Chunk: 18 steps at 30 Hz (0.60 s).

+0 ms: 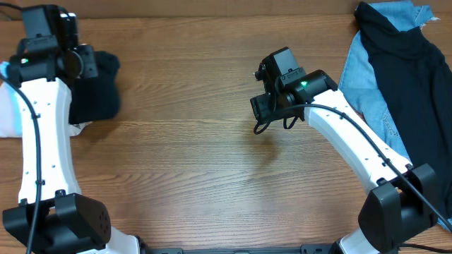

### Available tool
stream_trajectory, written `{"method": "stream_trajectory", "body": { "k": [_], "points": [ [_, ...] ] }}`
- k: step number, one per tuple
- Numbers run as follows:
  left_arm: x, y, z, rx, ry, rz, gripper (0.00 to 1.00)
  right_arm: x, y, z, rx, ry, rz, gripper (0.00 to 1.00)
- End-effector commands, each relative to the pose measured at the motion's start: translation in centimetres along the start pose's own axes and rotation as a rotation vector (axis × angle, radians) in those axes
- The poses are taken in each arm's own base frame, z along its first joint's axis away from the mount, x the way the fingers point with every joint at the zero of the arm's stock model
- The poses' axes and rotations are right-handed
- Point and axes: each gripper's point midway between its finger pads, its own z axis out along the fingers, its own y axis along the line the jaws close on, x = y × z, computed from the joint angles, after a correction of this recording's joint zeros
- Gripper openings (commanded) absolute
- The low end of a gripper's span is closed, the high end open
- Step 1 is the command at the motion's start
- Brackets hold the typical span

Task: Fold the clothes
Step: 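Carry the black bundle leftward with the left gripper onto the shirt stack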

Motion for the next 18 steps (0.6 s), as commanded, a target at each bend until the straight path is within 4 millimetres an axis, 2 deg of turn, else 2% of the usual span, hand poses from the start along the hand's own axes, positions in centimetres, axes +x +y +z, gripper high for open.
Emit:
{"method": "stream_trajectory", "body": {
  "k": [1, 7, 14, 18],
  "points": [
    [-1.6, 2.5, -1.1, -0.047, -0.055, -0.017, 0.04, -0.8, -0.2, -1.3, 0.015, -0.038, 0.000, 0.69],
    [-2.1, 4.1, -1.0, -0.011, -0.085, -0.065, 0.04, -0.8, -0.4, -1.3, 0.021, -0.038, 0.001, 0.69],
    [-2.3, 7.5, -0.8, -0.039, -0.112, -0.132, 0.04, -0.8, -0.4, -1.3, 0.021, -0.038, 0.001, 0.69],
    [-2.3, 8.7, 0.5, -0.027, -0.111, -0.159, 0.05, -0.8, -0.4, -1.3, 0.021, -0.038, 0.001, 0.69]
  ]
}}
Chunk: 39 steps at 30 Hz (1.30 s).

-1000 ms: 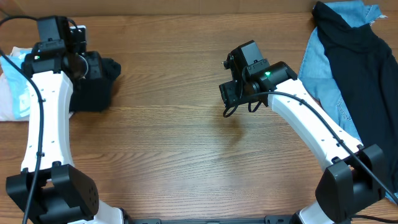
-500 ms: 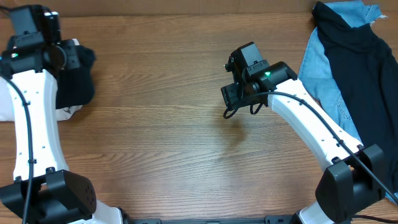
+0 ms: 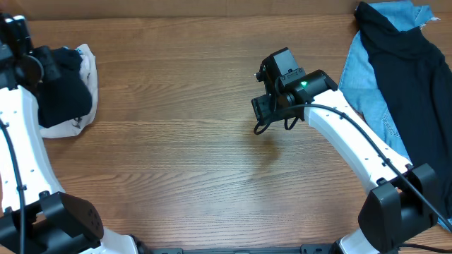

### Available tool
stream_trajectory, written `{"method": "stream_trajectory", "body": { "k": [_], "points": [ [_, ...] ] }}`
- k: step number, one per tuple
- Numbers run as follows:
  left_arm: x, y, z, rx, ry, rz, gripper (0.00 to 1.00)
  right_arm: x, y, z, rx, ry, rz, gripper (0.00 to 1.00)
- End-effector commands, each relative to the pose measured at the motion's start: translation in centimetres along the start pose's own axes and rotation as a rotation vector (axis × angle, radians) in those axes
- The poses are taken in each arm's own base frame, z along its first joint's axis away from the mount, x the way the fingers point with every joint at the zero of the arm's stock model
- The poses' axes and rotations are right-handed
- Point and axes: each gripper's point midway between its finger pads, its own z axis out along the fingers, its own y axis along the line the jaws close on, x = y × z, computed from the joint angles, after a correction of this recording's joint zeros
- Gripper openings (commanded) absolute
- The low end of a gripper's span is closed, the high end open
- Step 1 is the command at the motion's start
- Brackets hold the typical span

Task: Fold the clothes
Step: 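Carry the black bundle leftward with the left gripper onto the shirt stack, then release the bundle on the stack and lift the left gripper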

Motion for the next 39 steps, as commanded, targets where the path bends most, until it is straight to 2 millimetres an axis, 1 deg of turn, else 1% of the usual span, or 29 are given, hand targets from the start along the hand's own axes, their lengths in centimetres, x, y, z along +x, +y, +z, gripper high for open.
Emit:
{"method": "stream_trajectory", "body": {
  "k": [1, 4, 7, 9, 12, 15, 23, 24, 25, 26, 27, 28, 30, 32, 35, 36, 39],
  "points": [
    [-1.1, 1.0, 0.9, 0.020, -0.026, -0.010, 0.05, -1.0, -0.1, -1.3, 0.005, -0.045, 0.001, 0.69],
    [-0.6, 2.5, 3.6, 0.000, -0.001, -0.039, 0.04, -0.9, -0.1, -1.3, 0.005, -0.044, 0.005, 0.69],
    [0.5, 4.5, 6.2, -0.025, 0.034, -0.121, 0.04, -0.8, -0.1, -1.3, 0.005, -0.037, 0.005, 0.69],
    [0.9, 5.6, 7.3, -0.036, 0.043, -0.154, 0.04, -0.6, -0.1, -1.3, 0.006, -0.029, 0.006, 0.69],
    [1.3, 7.1, 8.4, -0.054, 0.046, -0.176, 0.06, -0.3, -0.2, -1.2, 0.008, -0.019, 0.006, 0.68],
    [1.6, 8.1, 9.5, -0.065, 0.045, -0.194, 0.10, -0.2, -0.2, -1.2, 0.008, -0.014, 0.006, 0.69],
    [2.9, 9.1, 12.6, -0.074, 0.072, -0.211, 0.11, 0.0, -0.2, -1.2, 0.009, -0.008, 0.010, 0.69],
    [3.1, 9.2, 12.8, -0.076, 0.075, -0.213, 0.13, 0.0, -0.2, -1.2, 0.009, -0.007, 0.011, 0.69],
    [3.1, 9.3, 13.0, -0.076, 0.074, -0.214, 0.28, 0.0, -0.2, -1.2, 0.009, -0.007, 0.012, 0.69],
    [3.1, 9.5, 13.1, -0.084, 0.071, -0.216, 0.52, 0.0, -0.2, -1.2, 0.009, -0.008, 0.014, 0.69],
    [3.1, 10.2, 13.1, -0.120, 0.069, -0.236, 0.95, 0.0, -0.2, -1.2, 0.009, -0.008, 0.014, 0.69],
    [3.2, 11.2, 12.9, -0.172, 0.066, -0.273, 1.00, -0.1, -0.2, -1.2, 0.009, -0.009, 0.014, 0.69],
    [3.3, 12.8, 12.3, -0.250, 0.060, -0.327, 1.00, 0.0, -0.2, -1.2, 0.009, -0.008, 0.013, 0.69],
    [3.2, 13.5, 11.8, -0.263, 0.065, -0.334, 1.00, 0.0, -0.2, -1.2, 0.009, -0.008, 0.013, 0.69],
    [2.5, 13.5, 10.9, -0.261, 0.067, -0.344, 1.00, -0.2, -0.2, -1.2, 0.009, -0.013, 0.013, 0.69],
    [2.1, 13.3, 10.5, -0.252, 0.064, -0.342, 1.00, -0.3, -0.2, -1.2, 0.009, -0.017, 0.013, 0.69],
    [0.0, 11.3, 8.9, -0.186, 0.030, -0.326, 1.00, -0.6, -0.1, -1.3, 0.006, -0.032, 0.015, 0.68]
  ]
}}
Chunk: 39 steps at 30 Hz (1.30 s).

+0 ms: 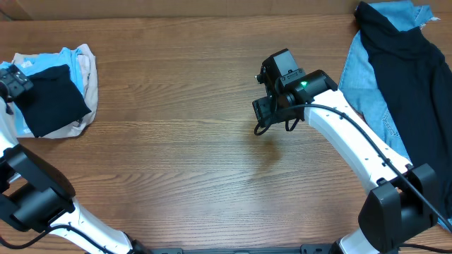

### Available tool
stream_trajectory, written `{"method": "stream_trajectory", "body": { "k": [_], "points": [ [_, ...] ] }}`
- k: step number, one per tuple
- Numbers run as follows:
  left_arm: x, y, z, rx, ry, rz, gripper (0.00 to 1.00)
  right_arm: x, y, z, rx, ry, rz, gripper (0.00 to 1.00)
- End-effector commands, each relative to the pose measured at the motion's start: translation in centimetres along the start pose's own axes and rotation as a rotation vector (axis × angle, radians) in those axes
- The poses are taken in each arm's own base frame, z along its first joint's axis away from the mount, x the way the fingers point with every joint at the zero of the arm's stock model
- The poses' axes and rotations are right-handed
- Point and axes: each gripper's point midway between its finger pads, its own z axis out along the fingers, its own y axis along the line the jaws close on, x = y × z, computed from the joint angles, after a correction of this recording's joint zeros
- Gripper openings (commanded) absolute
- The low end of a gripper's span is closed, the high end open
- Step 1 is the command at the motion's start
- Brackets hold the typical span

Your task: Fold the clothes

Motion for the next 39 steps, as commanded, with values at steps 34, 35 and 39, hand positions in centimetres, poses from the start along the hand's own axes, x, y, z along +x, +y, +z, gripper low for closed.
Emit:
{"method": "stream_trajectory", "body": {
  "k": [34, 35, 39],
  "points": [
    [17.9, -24.7, -24.1, 0.463, 0.308, 0.606, 1.00, -3.4, -12.6, -6.5, 0.001, -0.259, 0.481, 0.95],
    [18.1, -24.3, -24.3, 0.452, 0.316, 0.610, 1.00, -3.0, -12.6, -6.8, 0.005, -0.253, 0.490, 0.95],
    [18.3, -23.2, -25.9, 0.468, 0.287, 0.637, 1.00, -1.0, -12.9, -8.9, 0.066, -0.249, 0.528, 0.93]
  ]
}}
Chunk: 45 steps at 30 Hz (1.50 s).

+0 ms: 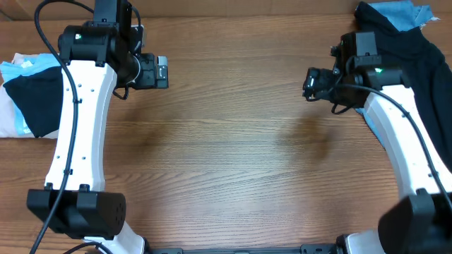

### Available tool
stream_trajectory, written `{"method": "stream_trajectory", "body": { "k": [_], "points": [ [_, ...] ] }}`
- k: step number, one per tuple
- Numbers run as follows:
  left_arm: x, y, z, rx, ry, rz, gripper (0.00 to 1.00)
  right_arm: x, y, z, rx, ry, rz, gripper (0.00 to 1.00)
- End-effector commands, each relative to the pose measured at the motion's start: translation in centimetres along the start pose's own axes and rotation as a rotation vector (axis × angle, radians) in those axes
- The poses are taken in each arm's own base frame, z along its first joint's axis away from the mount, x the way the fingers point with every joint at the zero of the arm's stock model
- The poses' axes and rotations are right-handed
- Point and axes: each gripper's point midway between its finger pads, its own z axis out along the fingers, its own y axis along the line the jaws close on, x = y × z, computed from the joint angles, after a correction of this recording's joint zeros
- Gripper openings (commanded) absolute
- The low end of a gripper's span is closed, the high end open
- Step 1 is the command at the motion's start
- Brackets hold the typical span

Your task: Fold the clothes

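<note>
A heap of unfolded clothes lies at the right edge: a dark navy garment (pixel 417 77) on top of a light blue denim one (pixel 369 113). At the far left sits a folded stack (pixel 32 102), black on top of light blue and white. My left gripper (pixel 162 71) hovers over bare table right of the stack, pointing right, with nothing in it. My right gripper (pixel 308 83) points left just beside the heap, also empty. The overhead view does not show how far either jaw is open.
The wooden table (pixel 226 162) spreads between the two arms. Both arm bases stand at the near edge, left (pixel 74 212) and right (pixel 417 219). The white left arm link crosses the table beside the folded stack.
My left gripper was at the far left edge by the stack; now it is right of the stack over bare wood. My right gripper has moved from the table's middle to beside the heap.
My left gripper was over a dark garment at the left, then further left with it above the stack. Then the black garment lay folded on the stack with the gripper at the edge. Now both grippers are elsewhere, the right one near the heap.
</note>
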Motion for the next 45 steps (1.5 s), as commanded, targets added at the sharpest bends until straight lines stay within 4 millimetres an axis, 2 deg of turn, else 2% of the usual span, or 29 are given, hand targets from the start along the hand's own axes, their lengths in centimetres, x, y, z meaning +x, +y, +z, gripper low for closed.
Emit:
{"method": "stream_trajectory", "body": {
  "k": [1, 8, 11, 15, 19, 29, 39, 43, 45],
  "points": [
    [0.9, -0.6, -2.9, 0.021, -0.069, 0.023, 1.00, -0.4, -0.1, -4.2, 0.011, -0.107, 0.025, 0.93],
    [4.3, -0.9, -5.3, 0.058, -0.254, 0.052, 0.98, 3.1, 0.4, -8.1, -0.057, -0.272, -0.017, 0.94],
    [6.2, -0.5, -5.7, 0.077, -0.384, 0.052, 0.99, 4.6, 0.4, -9.6, -0.104, -0.402, -0.038, 1.00],
    [8.4, 0.7, -5.6, 0.062, -0.533, 0.004, 1.00, 6.1, -0.4, -11.4, -0.129, -0.542, -0.039, 1.00],
    [10.4, 2.0, -4.4, 0.015, -0.569, -0.011, 1.00, 7.4, -0.9, -12.4, -0.140, -0.576, -0.040, 1.00],
    [14.7, 2.8, -0.2, -0.025, -0.349, -0.007, 1.00, 8.4, -1.3, -11.1, -0.113, -0.504, -0.038, 1.00],
    [15.0, 3.0, 2.1, -0.042, -0.249, -0.005, 1.00, 8.5, -1.5, -9.3, -0.090, -0.441, -0.036, 1.00],
    [15.1, 3.0, 3.1, -0.050, -0.207, -0.004, 1.00, 9.8, -2.1, -9.4, -0.076, -0.414, -0.035, 1.00],
    [15.2, 3.0, 3.6, -0.053, -0.187, -0.004, 1.00, 10.2, -2.5, -10.2, -0.065, -0.442, -0.034, 1.00]
  ]
}}
